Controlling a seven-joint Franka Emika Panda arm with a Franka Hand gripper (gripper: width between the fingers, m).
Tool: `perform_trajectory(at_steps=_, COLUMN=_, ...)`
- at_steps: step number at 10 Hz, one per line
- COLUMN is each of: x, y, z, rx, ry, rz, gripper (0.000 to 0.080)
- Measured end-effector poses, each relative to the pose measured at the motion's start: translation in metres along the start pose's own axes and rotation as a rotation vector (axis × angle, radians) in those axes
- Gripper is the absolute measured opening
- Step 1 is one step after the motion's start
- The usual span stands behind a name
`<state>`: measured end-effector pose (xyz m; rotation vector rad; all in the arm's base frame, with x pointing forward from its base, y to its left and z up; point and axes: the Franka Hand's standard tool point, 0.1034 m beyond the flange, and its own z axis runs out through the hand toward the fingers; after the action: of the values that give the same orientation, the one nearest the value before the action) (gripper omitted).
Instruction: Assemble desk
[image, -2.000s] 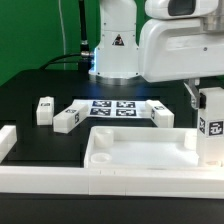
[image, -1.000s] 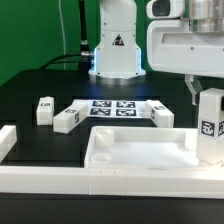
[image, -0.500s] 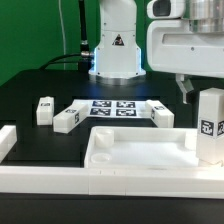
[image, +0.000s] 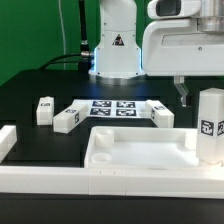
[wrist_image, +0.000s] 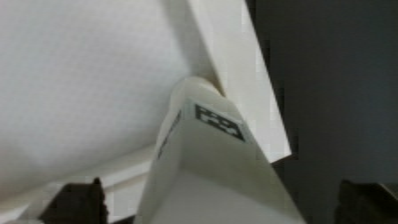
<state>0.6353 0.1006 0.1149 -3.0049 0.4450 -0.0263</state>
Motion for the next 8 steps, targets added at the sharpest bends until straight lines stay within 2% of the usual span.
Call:
perform_trajectory(at_steps=4, x=0.0004, y=0.0011, z=0.0002, rx=-0.005, ry=0.001, rz=-0.271, gripper=0.0649)
perform_trajectory(at_steps=7, x=0.0026, y=0.004, z=-0.0001, rx=-0.037, ry=0.007, rz=-0.557, gripper=0.0649)
perform_trajectory(at_steps=8, x=0.003, y=0.0049, z=-0.0002, rx=-0.038, ry=0.006, rz=-0.661, gripper=0.0649)
